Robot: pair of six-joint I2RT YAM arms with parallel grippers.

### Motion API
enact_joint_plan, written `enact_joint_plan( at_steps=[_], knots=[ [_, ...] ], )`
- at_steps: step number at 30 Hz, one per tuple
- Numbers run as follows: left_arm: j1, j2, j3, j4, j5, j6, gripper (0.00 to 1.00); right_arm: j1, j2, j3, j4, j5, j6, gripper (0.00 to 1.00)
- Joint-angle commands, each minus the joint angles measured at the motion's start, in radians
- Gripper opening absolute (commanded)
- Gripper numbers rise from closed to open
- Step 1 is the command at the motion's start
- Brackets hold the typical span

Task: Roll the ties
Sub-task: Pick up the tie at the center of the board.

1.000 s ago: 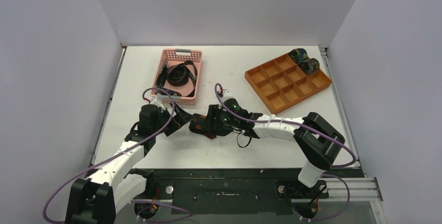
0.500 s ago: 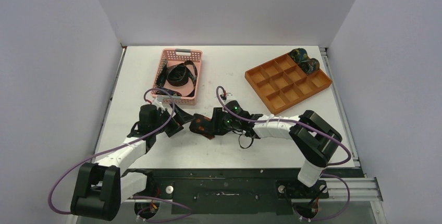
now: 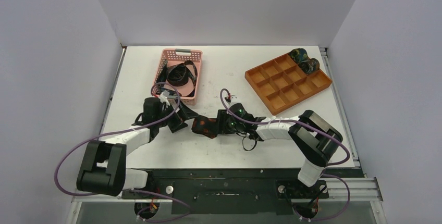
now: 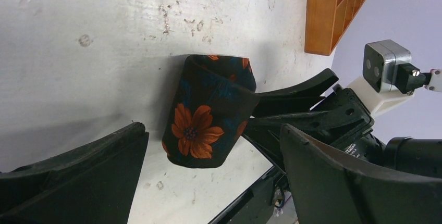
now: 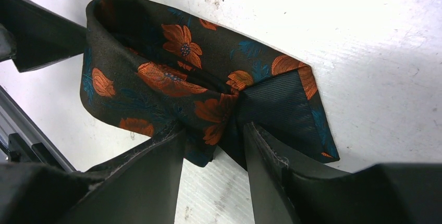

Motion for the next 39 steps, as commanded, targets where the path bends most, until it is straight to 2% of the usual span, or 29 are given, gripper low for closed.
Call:
enact_joint_plan(
  at_steps=[1,6,11,17,22,24,26,31,37,39],
  knots=[
    [0.005,0.085,0.089,0.030,0.095,0.068,0.97,-0.024,0.017,-0.037,0.022,0.018,-0.018,0.45],
    [-0.015,0.158,0.090,0.095,0.122,0.061,0.96,-0.045,0.024,-0.065,0.043,-0.002,-0.016,0.45],
    [-0.076,0.191,0.118,0.066,0.039,0.089,0.96,-0.060,0.037,-0.093,0.078,-0.021,-0.005,0.45],
    [-0.130,0.290,0.166,0.079,0.003,0.065,0.96,-0.070,0.040,-0.116,0.094,-0.029,-0.011,0.44],
    [-0.131,0.318,0.176,0.099,0.011,0.078,0.97,-0.073,0.036,-0.134,0.100,-0.033,-0.017,0.44],
    [-0.135,0.323,0.176,0.105,0.040,0.085,1.00,-0.076,0.038,-0.143,0.106,-0.038,-0.015,0.44],
    [-0.142,0.328,0.172,0.112,0.069,0.091,0.92,-0.080,0.040,-0.145,0.113,-0.043,-0.014,0.44],
    [-0.170,0.323,0.149,0.138,0.103,0.100,0.86,-0.084,0.043,-0.146,0.122,-0.052,-0.012,0.43],
    [-0.181,0.369,0.147,0.215,0.145,0.061,0.62,-0.086,0.041,-0.147,0.125,-0.057,-0.012,0.44],
    [-0.180,0.372,0.144,0.232,0.149,0.053,0.60,-0.087,0.037,-0.150,0.123,-0.055,-0.012,0.43]
  ],
)
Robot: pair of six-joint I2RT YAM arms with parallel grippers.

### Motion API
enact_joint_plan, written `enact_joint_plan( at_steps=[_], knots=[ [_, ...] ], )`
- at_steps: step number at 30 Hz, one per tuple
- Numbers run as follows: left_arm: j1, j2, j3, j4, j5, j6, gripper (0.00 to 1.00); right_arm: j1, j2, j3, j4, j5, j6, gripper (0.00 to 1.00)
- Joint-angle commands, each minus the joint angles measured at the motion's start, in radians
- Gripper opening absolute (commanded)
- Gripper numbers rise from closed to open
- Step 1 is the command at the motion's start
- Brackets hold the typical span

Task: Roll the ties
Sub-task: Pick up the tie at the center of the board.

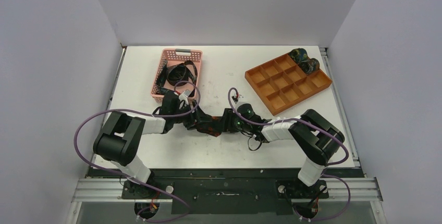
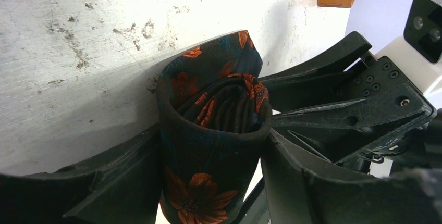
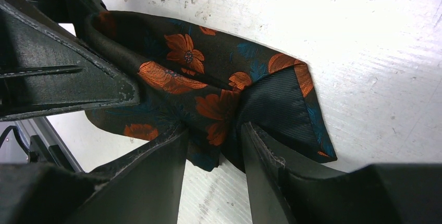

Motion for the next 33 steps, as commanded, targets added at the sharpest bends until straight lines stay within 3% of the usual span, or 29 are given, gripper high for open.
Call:
enact_joint_plan(
  at_steps=[1,5,14,17,23,33],
  knots=[
    [-0.012,0.018,-0.007,0.086,0.056,-0.016,0.59,-0.006,0.035,-0.039,-0.086,0.029,-0.020,0.43],
    [-0.013,0.016,-0.017,0.114,0.061,-0.027,0.54,-0.007,0.037,-0.041,-0.082,0.026,-0.019,0.43],
    [-0.022,-0.007,-0.049,0.182,0.087,-0.067,0.00,-0.007,-0.001,-0.028,-0.107,0.026,-0.014,0.45],
    [-0.019,-0.047,-0.068,0.184,0.075,-0.089,0.00,-0.007,-0.052,-0.013,-0.151,0.040,-0.015,0.49],
    [0.005,-0.228,-0.119,0.162,0.026,-0.145,0.00,-0.047,-0.272,0.055,-0.391,0.170,-0.030,0.69],
    [0.048,-0.548,-0.039,-0.089,-0.015,-0.117,0.00,-0.394,-0.611,0.031,-0.666,0.377,0.004,0.74]
  ],
)
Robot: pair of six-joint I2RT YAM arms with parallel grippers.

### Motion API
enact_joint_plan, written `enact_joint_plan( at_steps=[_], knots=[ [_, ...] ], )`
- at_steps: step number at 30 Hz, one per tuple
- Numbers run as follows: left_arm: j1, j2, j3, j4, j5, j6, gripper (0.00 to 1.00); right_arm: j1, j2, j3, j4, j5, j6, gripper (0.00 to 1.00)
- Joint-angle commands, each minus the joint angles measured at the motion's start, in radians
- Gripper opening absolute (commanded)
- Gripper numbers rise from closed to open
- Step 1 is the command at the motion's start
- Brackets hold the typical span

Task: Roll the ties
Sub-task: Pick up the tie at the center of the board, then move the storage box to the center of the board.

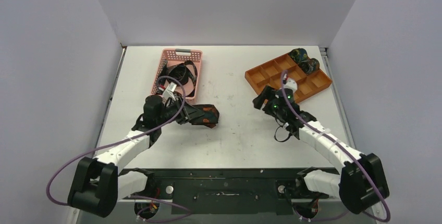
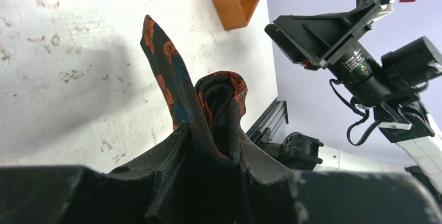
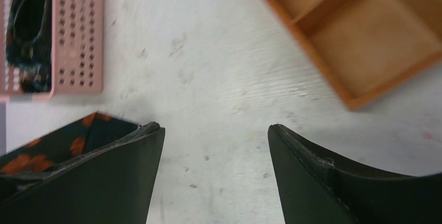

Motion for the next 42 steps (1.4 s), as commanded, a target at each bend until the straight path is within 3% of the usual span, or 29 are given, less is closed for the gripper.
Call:
enact_joint_plan(
  at_steps=[1,8,15,20,25,31,36,42],
  knots=[
    [0.015,-0.118,0.097,-0.127,-0.035,0.022,0.00,-0.156,-0.116,0.010,-0.148,0.171,0.012,0.74],
    [0.008,-0.180,0.193,-0.195,-0.054,0.027,0.00,-0.406,-0.035,-0.006,-0.113,0.202,0.043,0.71],
    [-0.041,-0.184,0.237,-0.201,-0.062,0.024,0.00,-0.426,0.163,0.028,-0.002,0.187,0.057,0.63],
    [-0.073,-0.184,0.267,-0.201,-0.058,0.030,0.00,-0.397,0.311,0.076,0.012,0.147,0.034,0.59],
    [-0.080,-0.179,0.293,-0.212,-0.038,0.041,0.00,-0.278,0.412,0.111,-0.022,0.127,-0.031,0.37],
    [-0.087,-0.196,0.310,-0.248,-0.030,0.067,0.00,-0.089,0.392,0.095,-0.097,0.150,-0.115,0.21],
    [-0.087,-0.226,0.314,-0.283,-0.017,0.095,0.00,0.043,0.366,0.125,-0.272,0.172,-0.216,0.14],
    [-0.088,-0.266,0.282,-0.309,-0.024,0.128,0.00,0.030,0.235,0.108,-0.442,0.309,-0.222,0.14]
  ],
)
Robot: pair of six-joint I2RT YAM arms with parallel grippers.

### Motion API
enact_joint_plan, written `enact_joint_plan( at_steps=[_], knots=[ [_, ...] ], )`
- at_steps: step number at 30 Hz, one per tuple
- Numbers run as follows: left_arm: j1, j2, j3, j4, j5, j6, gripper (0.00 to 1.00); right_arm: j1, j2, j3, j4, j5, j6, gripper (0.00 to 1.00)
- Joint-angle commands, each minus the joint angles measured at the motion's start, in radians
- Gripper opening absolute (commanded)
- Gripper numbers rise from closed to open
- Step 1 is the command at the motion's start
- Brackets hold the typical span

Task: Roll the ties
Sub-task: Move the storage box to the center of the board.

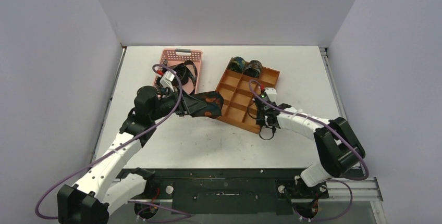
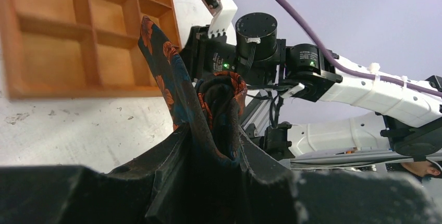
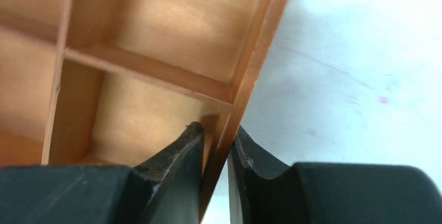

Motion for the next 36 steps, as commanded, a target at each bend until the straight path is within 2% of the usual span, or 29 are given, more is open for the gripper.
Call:
enact_joint_plan(
  at_steps=[1,2,4,6,9,13,19,25,30,36],
  knots=[
    [-0.003,-0.044,0.014,0.010,0.011,0.041,0.00,-0.073,-0.136,-0.032,-0.218,0.084,-0.047,0.19],
    [-0.004,-0.047,0.004,0.011,0.011,0.042,0.00,-0.109,-0.164,-0.037,-0.216,0.073,-0.047,0.34],
    [-0.003,-0.047,-0.006,0.013,0.014,0.041,0.00,-0.145,-0.202,-0.030,-0.220,0.067,-0.038,0.54],
    [-0.002,-0.044,-0.004,0.009,0.017,0.041,0.00,-0.139,-0.250,0.000,-0.248,0.112,-0.021,0.66],
    [-0.001,-0.041,0.007,0.005,0.015,0.047,0.00,-0.073,-0.333,0.052,-0.293,0.182,0.000,0.76],
    [-0.001,-0.016,0.029,0.006,0.001,0.054,0.00,0.067,-0.368,0.088,-0.266,0.158,0.025,0.76],
    [0.000,0.104,0.060,0.073,0.001,-0.039,0.00,0.175,-0.241,0.065,-0.176,0.133,0.044,0.70],
    [0.001,0.249,0.214,0.021,0.015,-0.020,0.00,0.176,-0.182,-0.025,-0.035,0.106,0.071,0.67],
    [-0.002,0.326,0.293,0.022,0.033,-0.021,0.00,0.146,-0.122,-0.046,-0.079,0.135,0.066,0.62],
    [-0.016,0.418,0.377,0.055,0.051,-0.038,0.00,0.057,-0.208,-0.152,-0.109,0.020,0.095,0.61]
  ],
)
